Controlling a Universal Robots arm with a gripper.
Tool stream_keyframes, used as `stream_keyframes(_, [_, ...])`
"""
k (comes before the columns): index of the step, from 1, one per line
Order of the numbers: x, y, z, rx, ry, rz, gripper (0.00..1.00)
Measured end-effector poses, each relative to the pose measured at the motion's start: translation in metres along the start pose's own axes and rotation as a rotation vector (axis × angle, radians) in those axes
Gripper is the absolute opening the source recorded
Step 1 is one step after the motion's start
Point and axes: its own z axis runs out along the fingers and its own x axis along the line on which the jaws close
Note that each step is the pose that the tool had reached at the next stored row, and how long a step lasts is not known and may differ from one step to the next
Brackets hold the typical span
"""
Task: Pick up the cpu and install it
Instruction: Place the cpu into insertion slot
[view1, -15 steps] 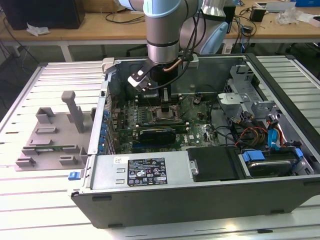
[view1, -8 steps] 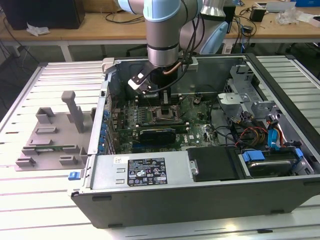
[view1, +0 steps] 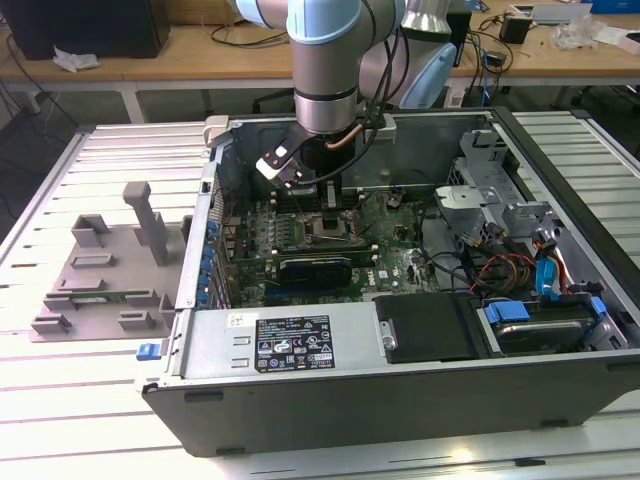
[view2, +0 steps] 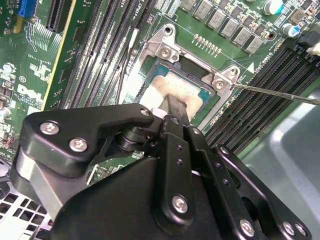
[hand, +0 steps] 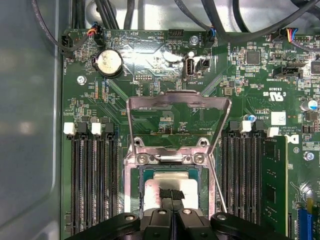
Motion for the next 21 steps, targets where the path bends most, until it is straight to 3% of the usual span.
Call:
stream_keyframes(5, [-0.0001,0.0005,-0.0100,-0.0005,0.0007,0.000,0.11])
stream_keyframes(8, [-0.0007,0.0012,-0.0268,-0.0004,0.0005,0.000,0.11])
stream_keyframes(15, [-0.0017,0.0024,-0.0544,-0.0003,0.0005,0.000,0.11])
stream_keyframes(21, [-0.0017,0.0024,-0.0554,-0.0004,0.0005,0.000,0.11])
